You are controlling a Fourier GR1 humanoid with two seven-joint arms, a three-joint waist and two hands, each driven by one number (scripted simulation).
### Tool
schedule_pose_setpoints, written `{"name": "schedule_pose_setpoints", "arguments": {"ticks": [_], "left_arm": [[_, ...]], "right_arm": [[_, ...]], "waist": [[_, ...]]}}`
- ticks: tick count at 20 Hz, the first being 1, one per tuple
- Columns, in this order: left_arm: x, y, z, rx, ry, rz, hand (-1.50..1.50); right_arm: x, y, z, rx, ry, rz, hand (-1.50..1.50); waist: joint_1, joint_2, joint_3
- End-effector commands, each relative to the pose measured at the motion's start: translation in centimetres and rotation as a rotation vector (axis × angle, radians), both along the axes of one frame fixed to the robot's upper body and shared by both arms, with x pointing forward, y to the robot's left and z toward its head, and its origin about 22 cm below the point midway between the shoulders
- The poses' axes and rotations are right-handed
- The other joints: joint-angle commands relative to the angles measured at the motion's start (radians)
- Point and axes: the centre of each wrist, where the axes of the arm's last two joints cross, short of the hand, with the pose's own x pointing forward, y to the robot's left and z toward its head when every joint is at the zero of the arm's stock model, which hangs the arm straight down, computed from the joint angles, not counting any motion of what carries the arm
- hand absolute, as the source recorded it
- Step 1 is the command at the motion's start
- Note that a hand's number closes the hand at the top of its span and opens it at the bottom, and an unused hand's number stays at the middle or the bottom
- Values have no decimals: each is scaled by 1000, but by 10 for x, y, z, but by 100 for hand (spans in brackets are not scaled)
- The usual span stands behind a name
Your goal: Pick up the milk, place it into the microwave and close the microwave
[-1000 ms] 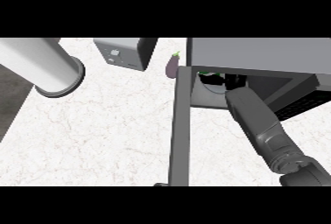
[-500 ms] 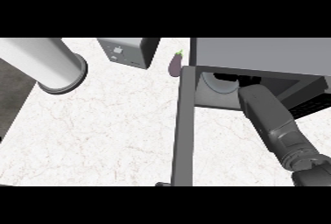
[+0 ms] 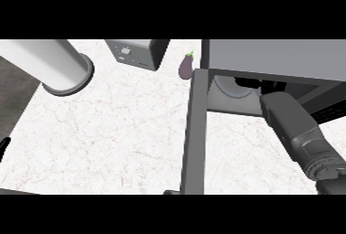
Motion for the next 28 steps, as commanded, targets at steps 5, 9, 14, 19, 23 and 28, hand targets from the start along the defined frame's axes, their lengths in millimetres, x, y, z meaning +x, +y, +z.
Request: {"name": "schedule_pose_setpoints", "arguments": {"ticks": [5, 9, 14, 19, 23, 28], "left_arm": [[15, -10, -3, -1, 0, -17, -150], [15, -2, -2, 2, 1, 0, -150], [18, -6, -9, -4, 12, -7, -150], [27, -6, -4, 15, 15, -20, -150], [21, 1, -10, 16, 11, -17, -150], [19, 2, -15, 7, 6, -37, -150]], "right_arm": [[-3, 1, -5, -84, 29, 32, -150], [0, 7, -1, -94, 2, 6, -150], [1, 9, 0, -109, -20, 24, -150], [3, 26, 1, -107, 1, 58, -150], [6, 32, 6, -106, 6, 62, -150], [10, 33, 12, -97, -6, 77, -150]], "waist": [[22, 13, 1], [20, 5, 1], [18, 5, 1], [14, 1, 0], [17, -4, -1], [13, -6, -2]]}}
